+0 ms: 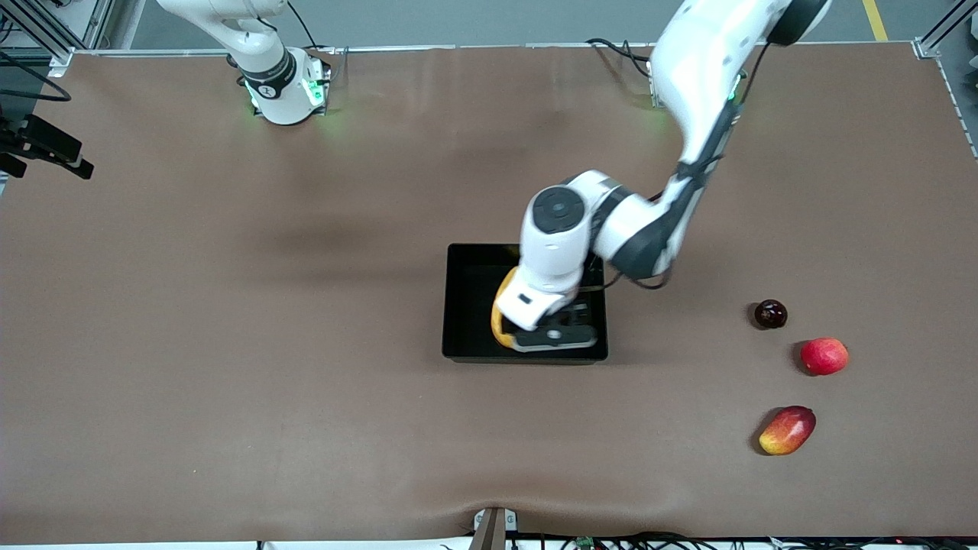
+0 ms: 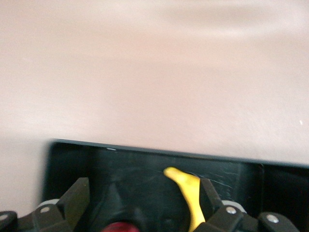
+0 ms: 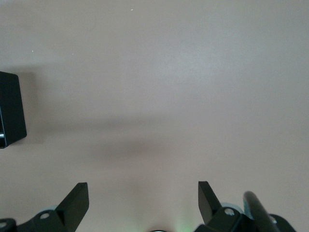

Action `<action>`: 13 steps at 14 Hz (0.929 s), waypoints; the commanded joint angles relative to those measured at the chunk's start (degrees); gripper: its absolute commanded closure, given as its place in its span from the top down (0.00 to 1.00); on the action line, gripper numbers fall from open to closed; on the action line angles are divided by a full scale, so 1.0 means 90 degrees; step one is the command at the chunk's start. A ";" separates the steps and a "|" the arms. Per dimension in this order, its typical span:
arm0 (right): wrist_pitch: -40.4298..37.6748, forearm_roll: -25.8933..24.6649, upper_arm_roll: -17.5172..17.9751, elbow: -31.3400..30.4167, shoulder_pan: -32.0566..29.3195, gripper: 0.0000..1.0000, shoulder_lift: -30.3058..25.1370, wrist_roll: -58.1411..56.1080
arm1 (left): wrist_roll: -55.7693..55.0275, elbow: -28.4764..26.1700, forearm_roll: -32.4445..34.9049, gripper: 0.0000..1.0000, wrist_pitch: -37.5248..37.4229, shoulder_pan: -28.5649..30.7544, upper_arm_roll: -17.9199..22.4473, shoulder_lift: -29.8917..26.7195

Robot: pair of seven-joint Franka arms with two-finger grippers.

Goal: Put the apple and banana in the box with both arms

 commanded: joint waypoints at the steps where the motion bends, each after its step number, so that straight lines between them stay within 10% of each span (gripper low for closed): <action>1: -0.0086 -0.0032 0.0038 0.0061 -0.0043 1.00 -0.0037 -0.0130 | 0.0384 -0.0262 0.0082 1.00 -0.0708 0.0437 -0.0075 -0.0811; 13: -0.0096 -0.0189 0.0028 0.0149 -0.0063 1.00 -0.0027 -0.0501 | 0.2805 -0.0252 -0.0581 1.00 -0.2994 0.2204 -0.0075 -0.2512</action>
